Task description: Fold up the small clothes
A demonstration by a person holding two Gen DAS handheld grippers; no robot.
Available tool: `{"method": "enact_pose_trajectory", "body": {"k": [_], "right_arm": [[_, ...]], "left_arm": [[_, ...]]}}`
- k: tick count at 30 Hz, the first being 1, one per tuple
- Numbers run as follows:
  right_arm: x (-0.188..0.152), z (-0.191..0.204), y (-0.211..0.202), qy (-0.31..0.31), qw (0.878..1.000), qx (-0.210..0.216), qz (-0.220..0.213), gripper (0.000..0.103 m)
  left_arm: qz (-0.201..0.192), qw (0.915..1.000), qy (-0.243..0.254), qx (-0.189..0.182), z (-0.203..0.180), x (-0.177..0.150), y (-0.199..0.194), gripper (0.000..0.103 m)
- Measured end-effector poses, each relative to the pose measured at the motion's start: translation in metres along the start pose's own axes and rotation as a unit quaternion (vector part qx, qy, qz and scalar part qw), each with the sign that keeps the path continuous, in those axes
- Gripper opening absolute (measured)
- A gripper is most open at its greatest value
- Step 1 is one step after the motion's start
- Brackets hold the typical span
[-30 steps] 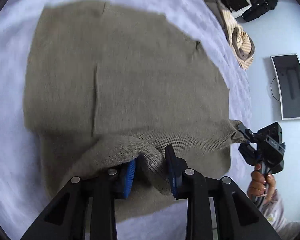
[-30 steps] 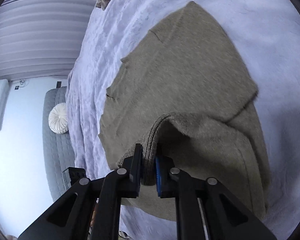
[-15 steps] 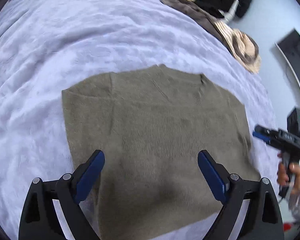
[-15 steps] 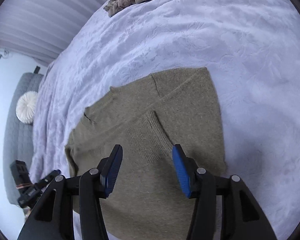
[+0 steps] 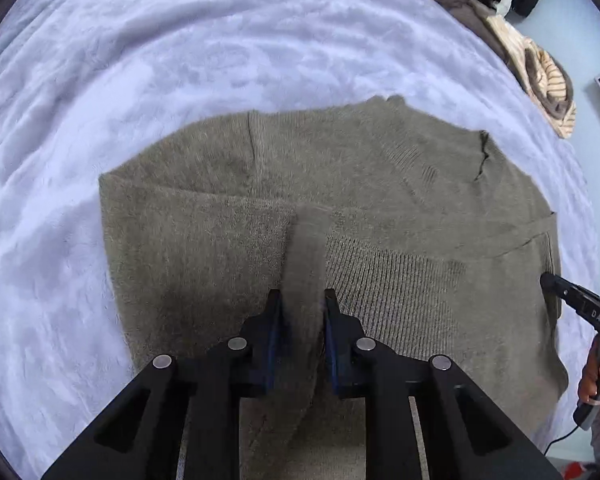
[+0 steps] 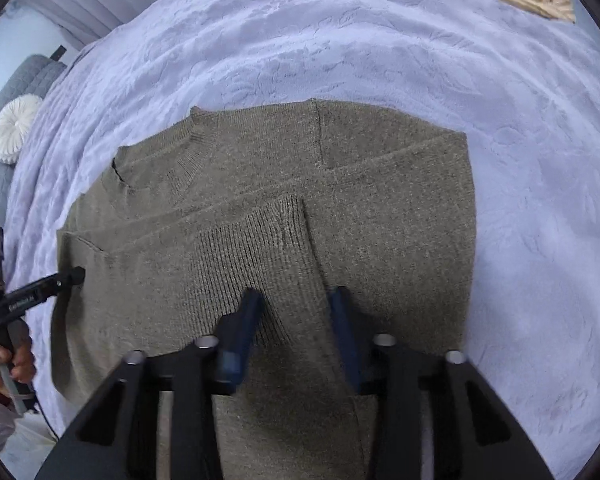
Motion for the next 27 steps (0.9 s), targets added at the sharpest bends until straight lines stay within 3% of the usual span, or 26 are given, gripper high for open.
{"method": "enact_pose_trajectory", "body": {"k": [6,11,16,22,27], "right_arm": [[0.010,0.021,-0.060,-0.053,0.995,-0.007,-0.079,0.008],[0.050,0.018,-0.083,-0.057,0.991,-0.019,-0.119,0.008],[0.078,0.004,-0.042,-0.035,0.994,-0.031,-0.102,0.008],[0.076,-0.014,0.023,-0.012,0.996,-0.058,-0.065,0.008],[0.076,-0.028,0.032,0.021,0.996,-0.055,-0.063,0.012]], "left_arm": [[-0.064,0.9973,0.027,-0.022,-0.011,0.004,-0.059,0.010],[-0.115,0.9925,0.039,-0.010,-0.020,0.040,-0.083,0.008],[-0.105,0.9942,0.015,0.017,-0.008,0.065,-0.044,0.008],[-0.082,0.9947,-0.001,0.061,0.007,0.066,0.018,0.009],[-0.080,0.9949,-0.011,0.060,0.013,0.065,0.018,0.009]]}}
Point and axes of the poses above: each gripper's, at about its wrist camera, not at the fingertips, and y roughly the way its jaws point, z to its left, x to its top, the point moved 6 cm from there along y, roughly the way its jaws point
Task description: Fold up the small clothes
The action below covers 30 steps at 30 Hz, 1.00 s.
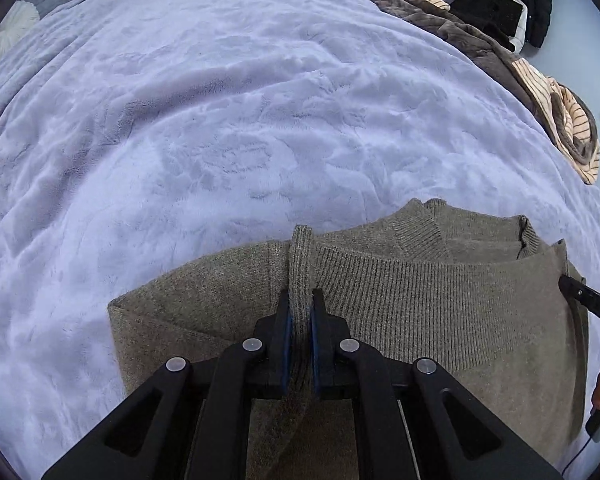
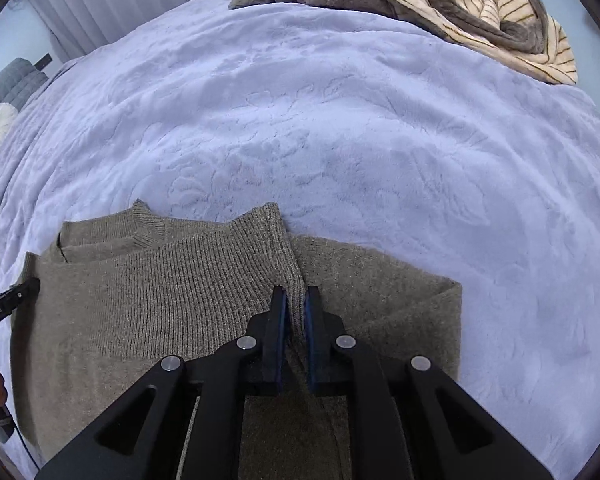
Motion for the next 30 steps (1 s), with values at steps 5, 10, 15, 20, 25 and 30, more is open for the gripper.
{"method": "enact_pose_trajectory", "body": {"k": [5,10,15,20,25,30], "right_arm": [[0.002,-0.023,-0.024,0.034,0.999,-0.026,0.005,0.026],[-0.017,-0.017,-0.064,0.037,0.999,0.025,-0.002,0.026],[-0.080,0.025,-0.079,0.014,0.994,0.102,0.037,0.026],[-0.135,0.030,-0.060,-0.003,0.993,0.084,0.081,0.025],[-0.163,-0.021,-0.077,0.050,0.994,0.053,0.080,0.018],[-0.174,-0.050,-0.100,0.137,0.985,0.070,0.074,0.022]], "left_arm": [[-0.037,0.9953,0.015,0.089,0.027,0.001,-0.038,0.076],[-0.015,0.9998,-0.002,0.016,0.032,-0.022,-0.074,0.076],[0.025,0.9963,0.007,-0.082,-0.013,-0.072,-0.080,0.076],[0.075,0.9959,-0.004,-0.052,-0.010,-0.130,-0.048,0.076],[0.073,0.9959,-0.007,-0.053,0.010,-0.154,-0.068,0.076],[0.098,0.9899,-0.099,-0.025,0.049,-0.176,-0.084,0.081]]}}
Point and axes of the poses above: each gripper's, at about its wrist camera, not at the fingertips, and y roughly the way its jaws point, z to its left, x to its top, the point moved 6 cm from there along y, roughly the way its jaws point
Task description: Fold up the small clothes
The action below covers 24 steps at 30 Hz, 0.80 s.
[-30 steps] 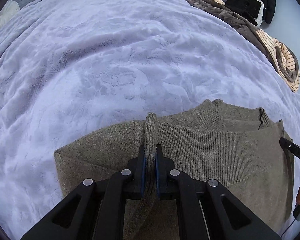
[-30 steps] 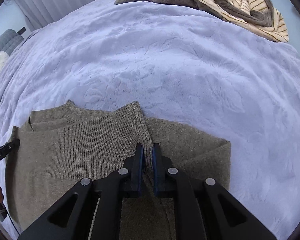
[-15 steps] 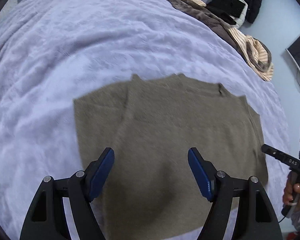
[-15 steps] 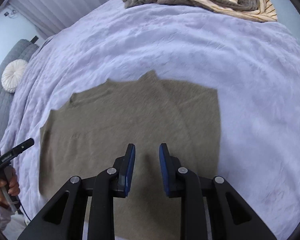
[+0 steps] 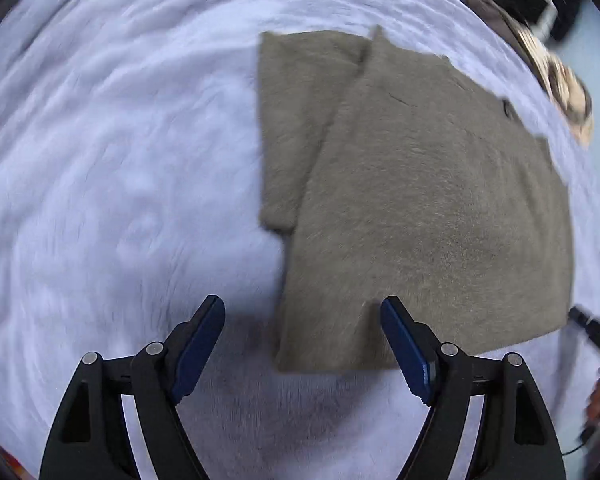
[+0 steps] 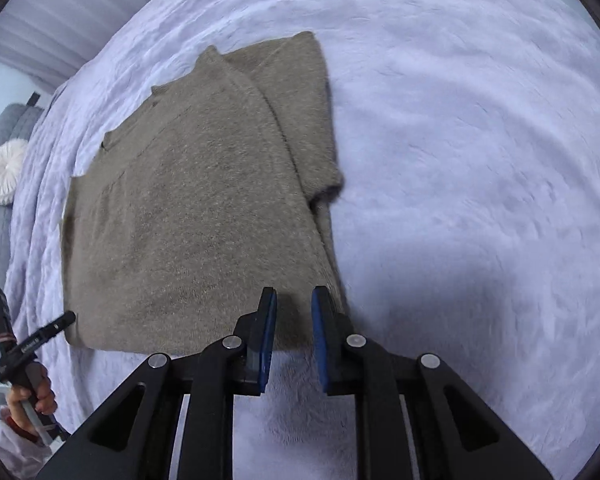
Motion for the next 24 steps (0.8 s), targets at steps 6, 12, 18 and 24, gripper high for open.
{"method": "enact_pose_trajectory", "body": {"k": [6,12,18,24], "right_arm": [[-0.020,-0.017,-0.006,0.155,0.980,0.126,-0.004,0.054],[-0.022,-0.030,0.024,0.293,0.934,0.203,-0.012,0.050],[0.002,0.004,-0.008,0.176,0.968,0.175,-0.026,0.008],[-0.008,-0.016,0.014,0.140,0.985,0.098,0.007,0.008]], "left_arm": [[0.041,0.9836,-0.140,-0.106,0.019,-0.020,0.013,0.081],[0.007,0.9713,-0.195,-0.136,0.015,-0.012,0.019,0.019],[-0.059,0.9891,-0.095,-0.096,-0.001,-0.004,-0.032,0.019],[-0.022,0.9919,-0.109,-0.060,0.021,-0.023,0.004,0.019]]}}
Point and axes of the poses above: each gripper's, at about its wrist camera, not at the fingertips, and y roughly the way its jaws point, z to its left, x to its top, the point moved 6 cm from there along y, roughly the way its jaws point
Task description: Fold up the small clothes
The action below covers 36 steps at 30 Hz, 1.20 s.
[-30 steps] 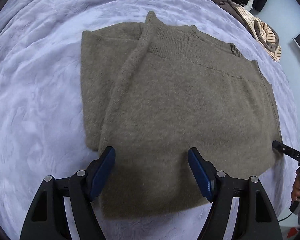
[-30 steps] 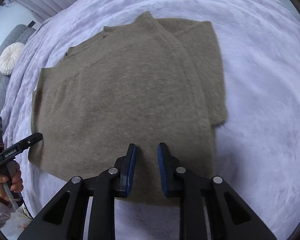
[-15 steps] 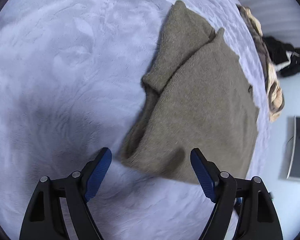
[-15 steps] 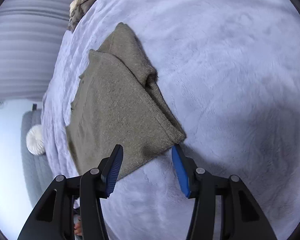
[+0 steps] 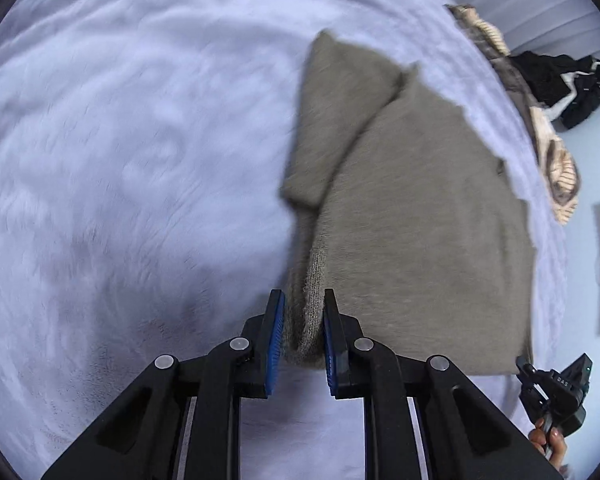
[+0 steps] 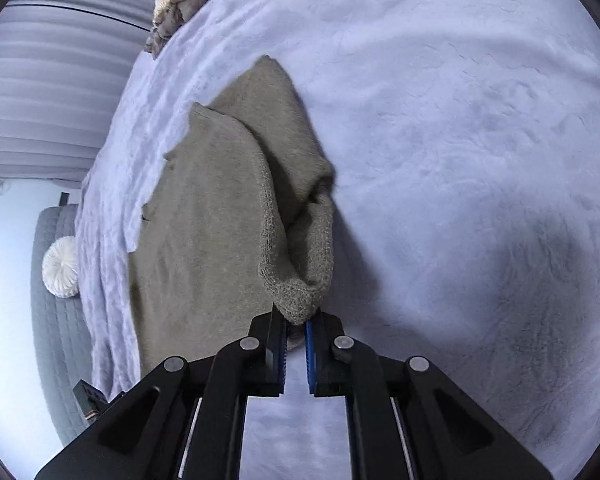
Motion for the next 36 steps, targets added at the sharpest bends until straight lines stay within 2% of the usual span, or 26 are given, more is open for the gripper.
{"method": "enact_pose_trajectory", "body": {"k": [3,6,8,10,13,16,20,22,26,28,30,32,34,36], "right_arm": [[-0.004,-0.011,0.011,0.009,1.000,0.005,0.006,0.008],[-0.006,-0.008,0.004,-0.001,1.000,-0.015,0.007,0.008],[-0.005,-0.005,-0.006,-0.012,0.999,-0.035,0.002,0.010],[-0.002,0.000,-0.025,-0.031,0.997,-0.061,-0.029,0.010],[0.008,0.024,-0.045,-0.073,0.994,-0.046,-0.063,0.010],[0.025,0.057,-0.033,-0.116,0.991,-0.033,-0.057,0.010],[0.042,0.088,-0.009,-0.147,0.988,-0.021,-0.048,0.010],[0.053,0.099,0.004,-0.155,0.987,-0.016,-0.044,0.010],[0.078,0.109,0.024,-0.151,0.988,-0.013,-0.042,0.010],[0.092,0.102,0.039,-0.152,0.987,-0.036,-0.038,0.010],[0.102,0.087,0.051,-0.145,0.987,-0.068,-0.034,0.010],[0.108,0.074,0.055,-0.127,0.990,-0.058,-0.032,0.000],[0.107,0.068,0.050,-0.106,0.992,-0.051,-0.038,0.000],[0.104,0.071,0.044,-0.113,0.990,-0.068,-0.043,0.000]], "left_arm": [[0.004,0.9998,-0.017,-0.012,0.012,-0.008,0.000,0.020],[0.002,0.9999,-0.003,0.010,0.013,-0.008,-0.016,0.020],[-0.014,0.9992,0.023,0.030,0.006,-0.002,-0.029,0.020],[-0.033,0.9979,0.049,0.026,-0.004,0.011,-0.044,0.020],[-0.052,0.9941,0.095,0.002,-0.036,0.039,-0.049,0.020],[-0.062,0.9901,0.126,-0.007,-0.074,0.071,-0.033,0.020],[-0.065,0.9894,0.129,-0.018,-0.108,0.108,-0.004,0.020],[-0.070,0.9896,0.126,0.000,-0.115,0.122,0.008,0.020],[-0.067,0.9930,0.094,0.023,-0.096,0.135,0.033,0.020],[-0.066,0.9933,0.086,0.039,-0.082,0.140,0.040,0.020],[-0.061,0.9945,0.080,0.027,-0.073,0.140,0.045,0.020],[-0.058,0.9954,0.074,0.017,-0.069,0.140,0.045,0.020],[-0.059,0.9944,0.084,0.025,-0.070,0.139,0.042,0.020],[-0.060,0.9932,0.093,0.037,-0.072,0.138,0.037,0.020]]}}
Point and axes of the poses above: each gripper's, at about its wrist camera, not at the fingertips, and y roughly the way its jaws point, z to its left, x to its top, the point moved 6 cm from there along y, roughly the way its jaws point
